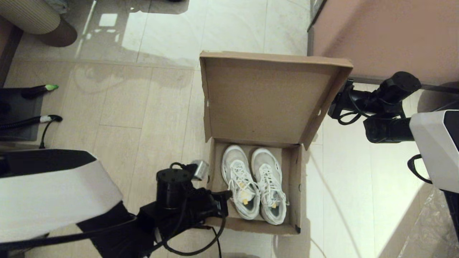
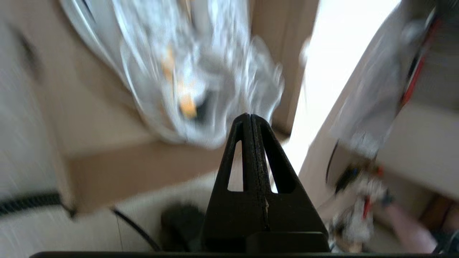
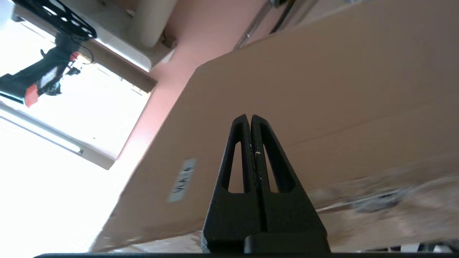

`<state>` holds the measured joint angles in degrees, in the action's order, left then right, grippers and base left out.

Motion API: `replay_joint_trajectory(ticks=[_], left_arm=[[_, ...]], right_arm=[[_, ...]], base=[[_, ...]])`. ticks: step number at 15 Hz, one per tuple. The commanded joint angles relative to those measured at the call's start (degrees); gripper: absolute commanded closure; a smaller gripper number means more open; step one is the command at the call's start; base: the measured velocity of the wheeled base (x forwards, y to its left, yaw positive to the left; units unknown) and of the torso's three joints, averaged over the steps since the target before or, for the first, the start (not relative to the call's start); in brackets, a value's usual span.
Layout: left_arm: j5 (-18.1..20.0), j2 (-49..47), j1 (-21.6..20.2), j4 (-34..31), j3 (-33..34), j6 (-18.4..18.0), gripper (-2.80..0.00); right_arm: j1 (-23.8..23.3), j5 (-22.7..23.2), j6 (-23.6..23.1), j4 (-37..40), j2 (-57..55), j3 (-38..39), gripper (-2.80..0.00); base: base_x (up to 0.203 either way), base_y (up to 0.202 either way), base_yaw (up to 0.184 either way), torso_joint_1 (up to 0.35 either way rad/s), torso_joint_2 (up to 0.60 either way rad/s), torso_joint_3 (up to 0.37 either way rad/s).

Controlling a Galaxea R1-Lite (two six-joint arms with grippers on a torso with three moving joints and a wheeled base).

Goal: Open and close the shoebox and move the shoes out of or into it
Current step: Close the shoe box

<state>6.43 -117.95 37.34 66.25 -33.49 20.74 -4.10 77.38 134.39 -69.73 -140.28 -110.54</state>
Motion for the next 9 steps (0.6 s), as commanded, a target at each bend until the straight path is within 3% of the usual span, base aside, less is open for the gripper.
replay_joint_trajectory(ticks=[1, 4, 9], left_arm=[[0.0, 6.7, -2.4, 0.2, -0.6, 0.1, 0.0], [0.0, 10.3, -8.6, -0.4, -5.1, 0.1, 0.0], [0.1, 9.5, -16.5, -0.8, -18.9, 0.1, 0.0]], right_arm=[[0.0, 1.4, 1.1, -0.4, 1.8, 1.5, 0.0], [0.0, 3.0, 1.1, -0.4, 4.6, 6.5, 0.0], [-0.1, 7.2, 1.0, -1.4, 11.3, 19.6, 0.0]], base=[[0.0, 0.0, 0.0, 0.0, 0.0, 0.0], [0.0, 0.0, 0.0, 0.0, 0.0, 0.0], [0.0, 0.0, 0.0, 0.0, 0.0, 0.0]])
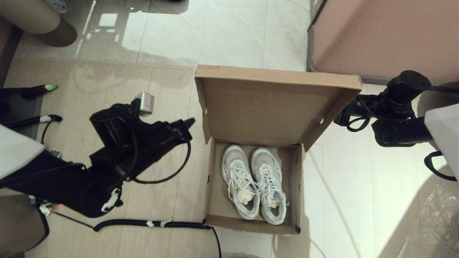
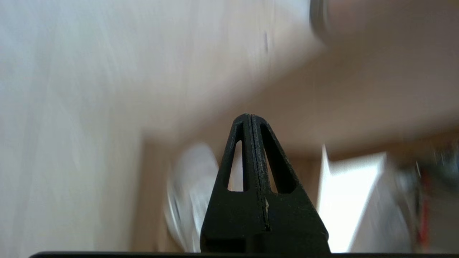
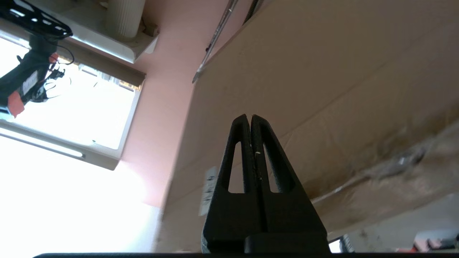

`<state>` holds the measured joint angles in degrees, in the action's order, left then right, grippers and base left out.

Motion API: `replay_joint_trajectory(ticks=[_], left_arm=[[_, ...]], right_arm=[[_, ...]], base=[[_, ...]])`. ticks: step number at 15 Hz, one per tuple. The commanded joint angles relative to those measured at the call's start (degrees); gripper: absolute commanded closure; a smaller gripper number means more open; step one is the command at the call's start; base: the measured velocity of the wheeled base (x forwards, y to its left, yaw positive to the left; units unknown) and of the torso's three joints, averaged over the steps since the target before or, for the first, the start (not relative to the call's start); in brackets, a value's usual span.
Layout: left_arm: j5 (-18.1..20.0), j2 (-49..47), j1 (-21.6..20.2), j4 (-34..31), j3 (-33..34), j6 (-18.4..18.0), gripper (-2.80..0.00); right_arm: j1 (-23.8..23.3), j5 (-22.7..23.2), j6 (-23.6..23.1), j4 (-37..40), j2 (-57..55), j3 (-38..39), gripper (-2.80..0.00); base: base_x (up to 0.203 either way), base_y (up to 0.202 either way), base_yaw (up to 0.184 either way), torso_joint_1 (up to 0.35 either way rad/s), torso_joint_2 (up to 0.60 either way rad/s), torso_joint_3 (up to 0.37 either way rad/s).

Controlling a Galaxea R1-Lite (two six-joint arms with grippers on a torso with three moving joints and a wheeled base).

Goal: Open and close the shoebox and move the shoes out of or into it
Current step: Close the shoe box

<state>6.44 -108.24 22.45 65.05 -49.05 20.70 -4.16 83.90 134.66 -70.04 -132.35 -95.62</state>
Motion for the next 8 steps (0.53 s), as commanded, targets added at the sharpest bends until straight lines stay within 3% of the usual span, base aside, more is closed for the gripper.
replay_joint_trajectory(ticks=[1, 6, 8], left_arm=[[0.1, -1.0, -2.9, 0.4, -5.8, 0.1, 0.0], [0.1, -1.6, -9.1, 0.5, -9.0, 0.2, 0.0], [0.0, -3.6, -9.5, 0.7, -11.1, 0.3, 0.0]], right_arm=[[0.0, 0.8, 0.7, -3.0, 4.6, 8.3, 0.0], [0.0, 1.7, 0.9, -15.1, 12.1, 30.9, 0.0], [0.0, 2.3, 0.8, -16.8, 15.1, 39.5, 0.0]], base=[[0.0, 0.0, 0.0, 0.0, 0.0, 0.0], [0.0, 0.0, 0.0, 0.0, 0.0, 0.0], [0.0, 0.0, 0.0, 0.0, 0.0, 0.0]])
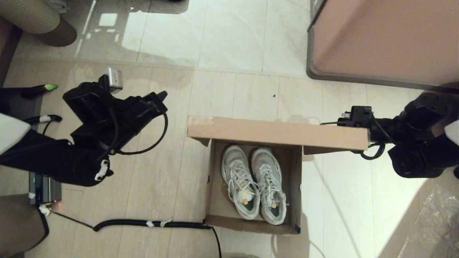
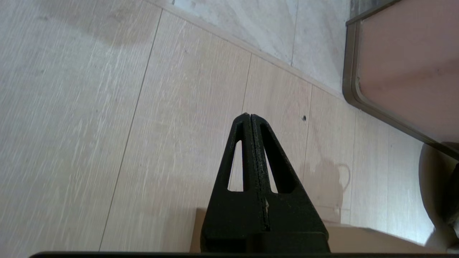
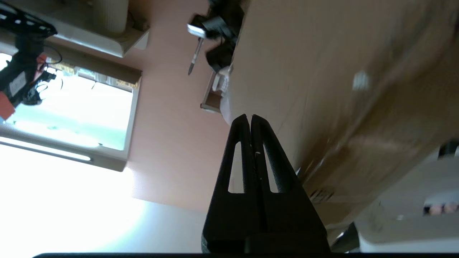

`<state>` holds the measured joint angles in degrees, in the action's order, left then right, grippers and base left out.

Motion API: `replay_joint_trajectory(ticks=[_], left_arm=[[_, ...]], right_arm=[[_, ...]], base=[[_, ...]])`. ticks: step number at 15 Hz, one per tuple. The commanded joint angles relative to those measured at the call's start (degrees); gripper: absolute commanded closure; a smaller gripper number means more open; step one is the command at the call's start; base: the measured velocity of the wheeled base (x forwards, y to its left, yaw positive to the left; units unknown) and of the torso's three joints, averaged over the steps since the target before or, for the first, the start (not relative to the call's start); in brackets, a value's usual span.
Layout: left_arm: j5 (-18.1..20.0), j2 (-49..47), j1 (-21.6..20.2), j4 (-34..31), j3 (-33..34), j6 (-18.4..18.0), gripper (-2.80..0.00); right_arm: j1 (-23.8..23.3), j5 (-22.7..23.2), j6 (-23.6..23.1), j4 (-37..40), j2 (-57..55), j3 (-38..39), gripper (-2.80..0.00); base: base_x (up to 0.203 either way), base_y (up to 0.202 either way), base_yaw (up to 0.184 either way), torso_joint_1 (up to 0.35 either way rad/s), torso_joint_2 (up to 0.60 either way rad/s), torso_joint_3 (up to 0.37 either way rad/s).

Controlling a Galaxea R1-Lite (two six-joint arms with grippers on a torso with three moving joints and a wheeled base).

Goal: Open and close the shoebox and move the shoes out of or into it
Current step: Close the shoe box

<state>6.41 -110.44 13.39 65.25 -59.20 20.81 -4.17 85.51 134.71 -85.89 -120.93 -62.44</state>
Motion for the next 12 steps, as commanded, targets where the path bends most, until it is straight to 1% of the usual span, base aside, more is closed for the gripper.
replay_joint_trajectory(ticks=[1, 2, 4, 6, 8, 10, 12], left_arm=[[0.0, -2.3, -0.1, 0.5, -2.0, 0.2, 0.0], [0.0, -2.9, 0.6, 0.5, -2.9, 0.2, 0.0], [-0.2, -4.1, 3.4, 0.4, -3.8, 0.1, 0.0], [-0.4, -4.4, 6.4, 0.4, -3.5, 0.1, 0.0], [-0.5, -4.2, 7.1, 0.4, -2.2, -0.2, 0.0], [-0.5, -2.5, 6.9, 0.6, 1.7, -0.8, 0.0], [-0.4, 3.4, 6.4, 0.6, 9.1, -1.9, 0.0]], right_arm=[[0.0, 1.1, 0.5, -1.3, 5.4, 10.7, 0.0], [0.0, 1.4, 0.3, -1.5, 7.0, 14.8, 0.0], [0.0, 1.6, -1.2, -1.7, 9.9, 22.4, 0.0], [0.0, 1.6, -4.6, -1.8, 12.6, 28.1, 0.0], [0.0, 1.5, -7.3, -1.8, 15.8, 31.3, 0.0], [0.0, 1.5, -7.6, -1.8, 19.4, 32.1, 0.0], [0.6, 1.7, -7.6, -1.8, 24.7, 32.2, 0.0]], base=[[0.0, 0.0, 0.0, 0.0, 0.0, 0.0], [0.0, 0.0, 0.0, 0.0, 0.0, 0.0], [0.0, 0.0, 0.0, 0.0, 0.0, 0.0], [0.0, 0.0, 0.0, 0.0, 0.0, 0.0], [0.0, 0.0, 0.0, 0.0, 0.0, 0.0], [0.0, 0.0, 0.0, 0.0, 0.0, 0.0], [0.0, 0.0, 0.0, 0.0, 0.0, 0.0]])
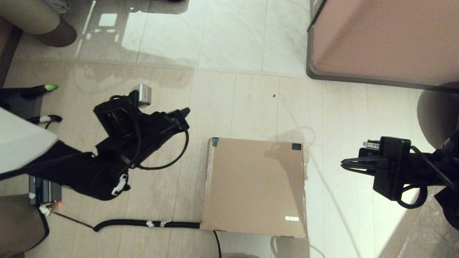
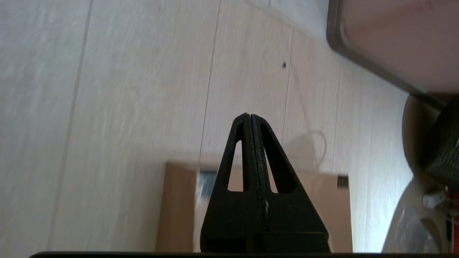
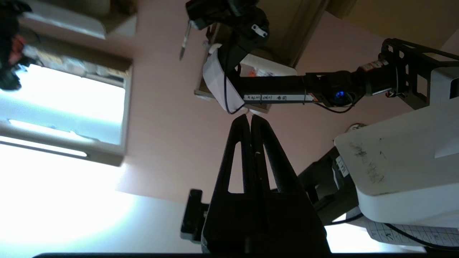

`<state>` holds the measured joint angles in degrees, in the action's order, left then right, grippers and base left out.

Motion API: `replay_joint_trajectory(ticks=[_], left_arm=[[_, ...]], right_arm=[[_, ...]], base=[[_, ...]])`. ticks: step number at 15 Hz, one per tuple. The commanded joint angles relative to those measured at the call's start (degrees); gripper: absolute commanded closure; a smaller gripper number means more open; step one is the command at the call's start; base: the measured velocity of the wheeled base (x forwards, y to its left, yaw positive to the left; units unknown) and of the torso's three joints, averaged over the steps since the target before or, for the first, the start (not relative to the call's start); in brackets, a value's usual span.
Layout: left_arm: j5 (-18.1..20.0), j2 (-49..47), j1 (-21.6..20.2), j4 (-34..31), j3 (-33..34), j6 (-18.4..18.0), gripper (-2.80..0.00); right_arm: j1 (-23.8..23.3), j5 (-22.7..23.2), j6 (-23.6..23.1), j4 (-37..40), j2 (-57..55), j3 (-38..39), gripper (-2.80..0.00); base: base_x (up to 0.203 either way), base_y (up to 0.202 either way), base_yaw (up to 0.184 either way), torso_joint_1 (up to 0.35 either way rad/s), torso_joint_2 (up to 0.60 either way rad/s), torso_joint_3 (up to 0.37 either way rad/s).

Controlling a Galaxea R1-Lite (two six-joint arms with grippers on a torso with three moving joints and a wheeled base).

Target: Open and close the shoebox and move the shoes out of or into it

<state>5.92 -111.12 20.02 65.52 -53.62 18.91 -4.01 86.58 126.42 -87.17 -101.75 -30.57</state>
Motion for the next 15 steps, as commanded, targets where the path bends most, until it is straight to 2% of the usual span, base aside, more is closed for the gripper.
replay_joint_trajectory(ticks=[1, 3, 6, 9, 12, 15], left_arm=[[0.2, 8.3, -1.0, 0.3, 8.4, -0.5, 0.0], [0.3, 17.3, -5.0, 0.1, 19.9, -3.0, 0.0], [0.4, 31.6, -15.2, 0.0, 38.1, -8.3, 0.0], [0.5, 43.6, -19.9, -0.7, 52.0, -12.7, 0.0], [0.5, 55.8, -20.8, -11.4, 53.4, -15.8, 0.0], [0.1, 70.7, -21.0, -31.8, 53.0, -19.9, 0.0]], right_arm=[[0.9, 0.7, 0.7, -0.5, 9.1, 0.4, 0.0], [1.4, 0.9, 0.9, -0.5, 17.0, 1.3, 0.0], [1.5, 1.0, 1.0, -0.5, 31.1, 7.4, 0.0], [1.5, 1.1, 1.5, -0.5, 46.4, 16.2, 0.0], [1.3, 1.1, 2.7, -0.5, 57.3, 24.1, 0.0], [0.0, 1.1, 1.8, -0.5, 58.0, 27.0, 0.0]], base=[[0.0, 0.0, 0.0, 0.0, 0.0, 0.0], [0.0, 0.0, 0.0, 0.0, 0.0, 0.0], [0.0, 0.0, 0.0, 0.0, 0.0, 0.0], [0.0, 0.0, 0.0, 0.0, 0.0, 0.0], [0.0, 0.0, 0.0, 0.0, 0.0, 0.0], [0.0, 0.0, 0.0, 0.0, 0.0, 0.0]])
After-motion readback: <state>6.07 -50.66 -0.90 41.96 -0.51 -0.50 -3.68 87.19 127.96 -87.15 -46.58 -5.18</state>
